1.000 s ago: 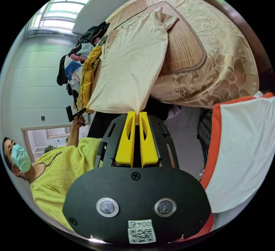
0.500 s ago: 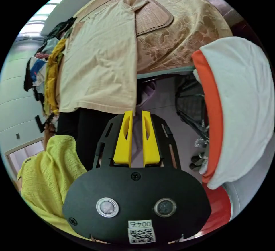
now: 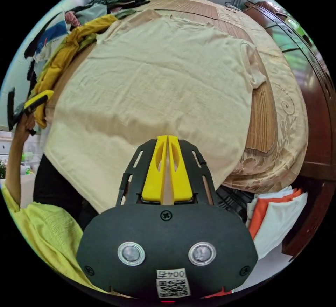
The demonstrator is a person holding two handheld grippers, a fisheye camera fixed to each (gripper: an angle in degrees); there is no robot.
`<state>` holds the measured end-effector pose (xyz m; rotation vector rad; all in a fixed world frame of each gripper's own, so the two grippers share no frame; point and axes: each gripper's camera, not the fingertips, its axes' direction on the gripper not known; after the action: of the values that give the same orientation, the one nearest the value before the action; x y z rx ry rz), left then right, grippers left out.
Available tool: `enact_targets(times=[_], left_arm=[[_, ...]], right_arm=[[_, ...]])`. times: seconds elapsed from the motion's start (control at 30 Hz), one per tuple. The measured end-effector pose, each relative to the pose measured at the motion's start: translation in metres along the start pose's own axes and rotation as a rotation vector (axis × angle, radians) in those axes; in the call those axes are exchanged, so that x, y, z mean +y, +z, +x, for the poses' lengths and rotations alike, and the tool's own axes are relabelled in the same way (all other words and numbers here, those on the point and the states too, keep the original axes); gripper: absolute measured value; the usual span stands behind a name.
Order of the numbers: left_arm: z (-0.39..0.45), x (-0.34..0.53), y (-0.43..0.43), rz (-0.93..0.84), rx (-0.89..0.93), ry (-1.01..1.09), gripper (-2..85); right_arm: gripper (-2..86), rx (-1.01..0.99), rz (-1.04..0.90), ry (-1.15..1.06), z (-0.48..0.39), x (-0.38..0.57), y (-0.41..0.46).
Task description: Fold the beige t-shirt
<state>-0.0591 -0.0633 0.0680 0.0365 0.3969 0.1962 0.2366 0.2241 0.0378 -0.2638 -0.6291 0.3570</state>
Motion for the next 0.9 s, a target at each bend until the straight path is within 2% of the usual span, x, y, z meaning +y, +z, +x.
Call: enact_targets(times=[0.07, 0.13, 0.2, 0.3, 0.43, 0.47, 0.57, 0.67, 0.9], left_arm=[[0.015, -0.004, 0.029, -0.078, -0.017, 0.015, 0.6], [0.026, 0.0, 0.034, -0.04, -0.048, 0.015, 0.5], [0.034, 0.002, 0.04, -0.034, -0.057, 0.016, 0.4], [0.031, 0.001, 0.048, -0.045, -0.011, -0.017, 0.4], [0.03, -0.005, 0.058, -0.071, 0.015, -0.032, 0.5], [0.032, -0.006, 0.061, -0.077, 0.011, -0.032, 0.6], [0.037, -0.007, 0.067, -0.08, 0.004, -0.044, 0.6], [0.043, -0.007, 0.073, -0.074, -0.015, -0.039, 0.6], [0.057, -0.01, 0.085, -0.085, -0.072, -0.02, 0.4]], right_arm=[[-0.4, 0.065, 0.016, -0.02, -0.007, -0.003, 0.0], [-0.6, 0.071, 0.028, -0.043, 0.001, -0.003, -0.011], [-0.6, 0.028, 0.081, -0.019, 0.03, -0.006, -0.032], [-0.5, -0.038, 0.175, 0.138, 0.122, -0.025, -0.066], [0.9, -0.521, 0.277, 0.41, 0.292, -0.064, -0.082], [3.6, -0.592, 0.305, 0.512, 0.333, -0.071, -0.08], [10.4, -0.633, 0.362, 0.717, 0.402, -0.085, -0.078], [13.9, -0.677, 0.353, 0.763, 0.441, -0.111, -0.071], [11.8, -0.599, 0.266, 0.764, 0.484, -0.155, -0.058]])
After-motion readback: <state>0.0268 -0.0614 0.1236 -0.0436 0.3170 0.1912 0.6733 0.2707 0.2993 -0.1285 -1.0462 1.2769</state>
